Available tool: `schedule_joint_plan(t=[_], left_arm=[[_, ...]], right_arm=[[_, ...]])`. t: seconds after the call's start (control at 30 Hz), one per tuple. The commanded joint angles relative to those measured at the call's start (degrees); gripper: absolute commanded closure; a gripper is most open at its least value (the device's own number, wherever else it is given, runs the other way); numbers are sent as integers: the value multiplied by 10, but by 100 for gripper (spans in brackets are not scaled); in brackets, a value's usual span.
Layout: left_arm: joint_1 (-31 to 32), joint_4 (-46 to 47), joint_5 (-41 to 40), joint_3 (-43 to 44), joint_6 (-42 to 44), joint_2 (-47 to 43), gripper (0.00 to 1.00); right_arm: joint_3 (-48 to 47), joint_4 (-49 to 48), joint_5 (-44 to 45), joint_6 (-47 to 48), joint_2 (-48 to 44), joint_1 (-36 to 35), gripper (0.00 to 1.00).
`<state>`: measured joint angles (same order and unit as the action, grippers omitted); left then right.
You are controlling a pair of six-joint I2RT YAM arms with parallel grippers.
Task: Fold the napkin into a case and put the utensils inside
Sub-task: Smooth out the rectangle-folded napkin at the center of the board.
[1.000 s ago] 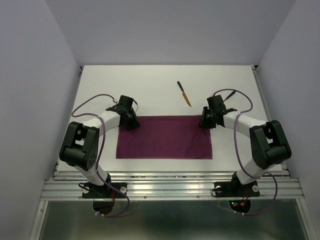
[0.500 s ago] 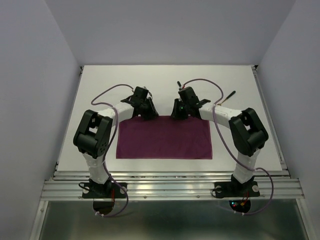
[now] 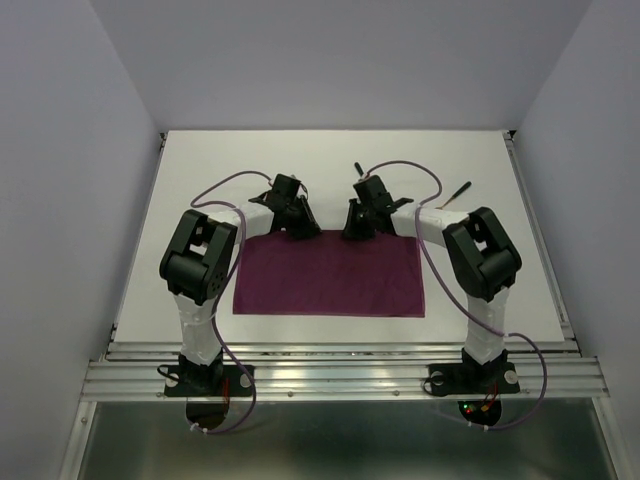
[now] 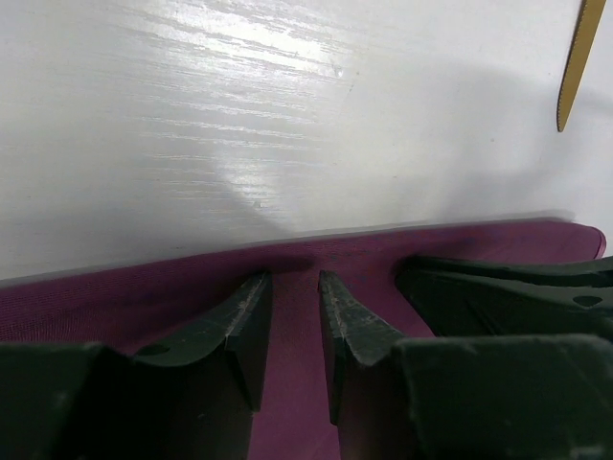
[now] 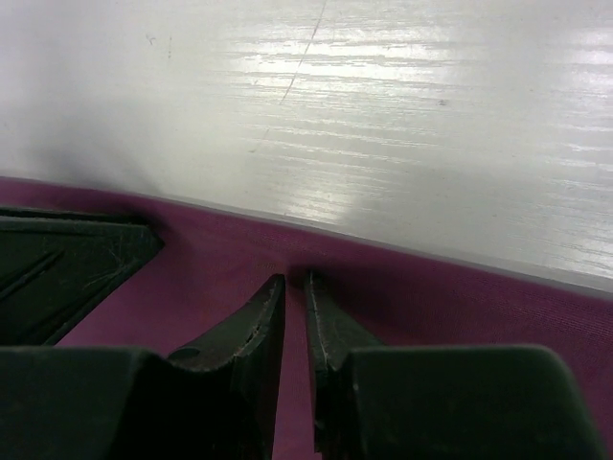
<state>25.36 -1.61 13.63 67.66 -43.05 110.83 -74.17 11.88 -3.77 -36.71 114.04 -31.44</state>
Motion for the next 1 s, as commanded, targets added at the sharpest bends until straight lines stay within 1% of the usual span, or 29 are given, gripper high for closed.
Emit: schedule_joint_plan(t=[0.0, 0.17, 0.2, 0.3, 0.47, 0.63, 0.8, 0.97], left_arm=[[-8, -6, -24, -4, 19, -2, 63], [-11, -20, -33, 2, 38, 2, 63], [-12, -23, -36, 5, 42, 4, 63], [-12, -35, -47, 16, 49, 11, 63], [-12, -39, -44, 27, 59, 20, 63], [-12, -46, -46, 37, 67, 20, 63], [-17, -66, -66, 45, 79, 11, 63], [-45, -68, -74, 24, 89, -14, 63]], right_arm=[[21, -14, 35, -6, -32, 16, 80], [56, -15, 35, 1, -58, 68, 80], [62, -14, 51, 3, -64, 76, 80], [93, -15, 56, 9, -87, 112, 80], [133, -17, 59, 23, -116, 173, 80], [154, -16, 68, 37, -128, 199, 80], [168, -18, 76, 41, -127, 199, 81], [182, -18, 94, 53, -133, 211, 81]])
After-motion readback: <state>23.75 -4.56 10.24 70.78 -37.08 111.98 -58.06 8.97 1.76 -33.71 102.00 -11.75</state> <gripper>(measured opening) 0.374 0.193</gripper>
